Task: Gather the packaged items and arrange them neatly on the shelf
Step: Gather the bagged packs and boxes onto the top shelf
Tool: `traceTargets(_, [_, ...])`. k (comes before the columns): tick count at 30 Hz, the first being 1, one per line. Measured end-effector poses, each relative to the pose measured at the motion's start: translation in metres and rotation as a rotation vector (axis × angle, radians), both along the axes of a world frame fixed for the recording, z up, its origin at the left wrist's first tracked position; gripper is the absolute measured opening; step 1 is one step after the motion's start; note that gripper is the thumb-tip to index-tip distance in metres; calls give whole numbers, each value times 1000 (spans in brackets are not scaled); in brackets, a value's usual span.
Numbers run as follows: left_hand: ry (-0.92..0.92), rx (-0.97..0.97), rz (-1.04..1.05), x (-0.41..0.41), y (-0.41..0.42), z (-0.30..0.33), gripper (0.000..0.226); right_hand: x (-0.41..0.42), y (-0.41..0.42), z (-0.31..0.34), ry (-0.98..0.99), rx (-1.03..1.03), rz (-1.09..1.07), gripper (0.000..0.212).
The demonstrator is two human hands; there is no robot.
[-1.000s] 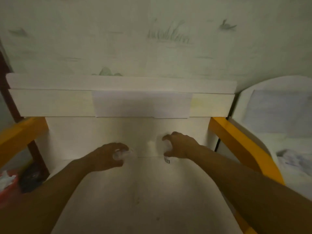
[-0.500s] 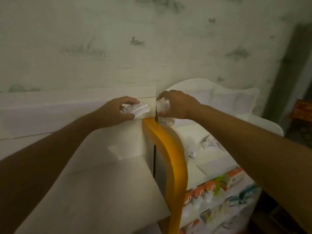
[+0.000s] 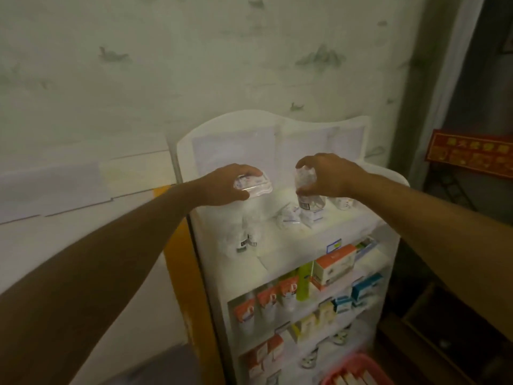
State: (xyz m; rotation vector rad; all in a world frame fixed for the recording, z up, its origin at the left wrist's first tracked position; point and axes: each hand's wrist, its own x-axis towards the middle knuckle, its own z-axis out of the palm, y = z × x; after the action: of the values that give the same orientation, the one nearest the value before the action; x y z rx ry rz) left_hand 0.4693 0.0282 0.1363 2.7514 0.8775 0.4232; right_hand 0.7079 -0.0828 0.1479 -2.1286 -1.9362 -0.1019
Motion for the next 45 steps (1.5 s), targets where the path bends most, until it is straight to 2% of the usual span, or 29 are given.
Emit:
traceTargets(10, [124,13,47,89,40,-48,64,101,1,-59,96,-77,-67,69])
traceTargets(19, [146,-23,39,163,122,-97,56,154,65,-61,56,-130,-142,68])
traceTargets(23, [154,-99,-12,191,151,-124,57,172,93,-59,57,-132,-169,66])
traceTargets(33, [185,-104,-33,262,188,-179,58,238,137,-107,137,-201,-207,70])
traceTargets(39, [230,-128,51,286,199,-189,67,284,168,-119,163,-210,-117,70])
traceTargets(43, [304,-160,95,286,200,-180,84,301,193,-122,149,-230,-11,73])
traceTargets(45, [315,-144,140,278,193,-171,82,301,205,-124,142,-229,52,73])
